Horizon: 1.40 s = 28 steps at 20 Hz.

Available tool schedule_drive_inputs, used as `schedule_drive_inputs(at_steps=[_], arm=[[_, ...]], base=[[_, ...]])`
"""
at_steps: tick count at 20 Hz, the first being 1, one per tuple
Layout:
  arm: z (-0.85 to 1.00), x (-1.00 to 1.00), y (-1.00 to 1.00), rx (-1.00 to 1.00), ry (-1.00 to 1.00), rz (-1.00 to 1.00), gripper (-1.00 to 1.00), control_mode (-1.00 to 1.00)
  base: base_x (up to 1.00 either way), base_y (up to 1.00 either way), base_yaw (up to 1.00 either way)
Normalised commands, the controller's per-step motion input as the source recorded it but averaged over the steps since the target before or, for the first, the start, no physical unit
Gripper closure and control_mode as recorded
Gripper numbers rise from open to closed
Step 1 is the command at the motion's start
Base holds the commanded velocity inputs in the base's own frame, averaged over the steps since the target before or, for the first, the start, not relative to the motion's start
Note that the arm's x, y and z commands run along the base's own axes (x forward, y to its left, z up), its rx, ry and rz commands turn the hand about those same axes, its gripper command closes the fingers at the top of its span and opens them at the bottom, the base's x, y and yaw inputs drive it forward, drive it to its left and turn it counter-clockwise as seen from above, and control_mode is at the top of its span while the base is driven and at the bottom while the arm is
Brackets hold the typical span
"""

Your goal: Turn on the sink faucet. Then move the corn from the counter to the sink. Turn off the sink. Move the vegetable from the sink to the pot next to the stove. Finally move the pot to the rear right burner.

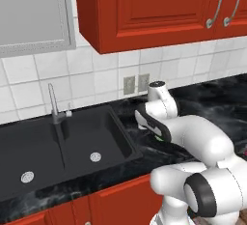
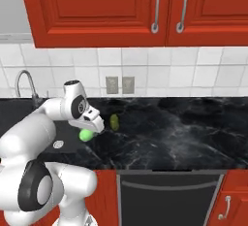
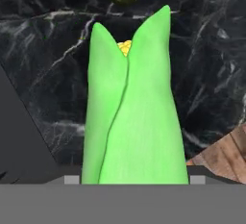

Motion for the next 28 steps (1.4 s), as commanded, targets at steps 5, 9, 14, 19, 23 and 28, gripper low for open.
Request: schedule_drive_inputs(at_steps=[5, 9, 14, 19, 23, 28], arm=[[0.00, 0.00, 0.00, 0.00, 0.00, 0.00, 1.00, 1.00], [0.00, 0.00, 0.00, 0.00, 0.00, 0.00, 1.00, 1.00], [0.00, 0.00, 0.00, 0.00, 0.00, 0.00, 1.00, 1.00], [0.00, 0.00, 0.00, 0.00, 0.00, 0.00, 1.00, 1.00], [0.00, 0.00, 0.00, 0.00, 0.00, 0.00, 1.00, 1.00], [0.00, 0.00, 0.00, 0.00, 0.00, 0.00, 1.00, 1.00]], base=[[-0.30, -0.47, -0.40], [-0.24, -0.47, -0.40], [-0.23, -0.41, -0.42], [-0.17, -0.28, -0.44], [-0.11, -0.26, -0.45], [-0.04, -0.17, -0.46]])
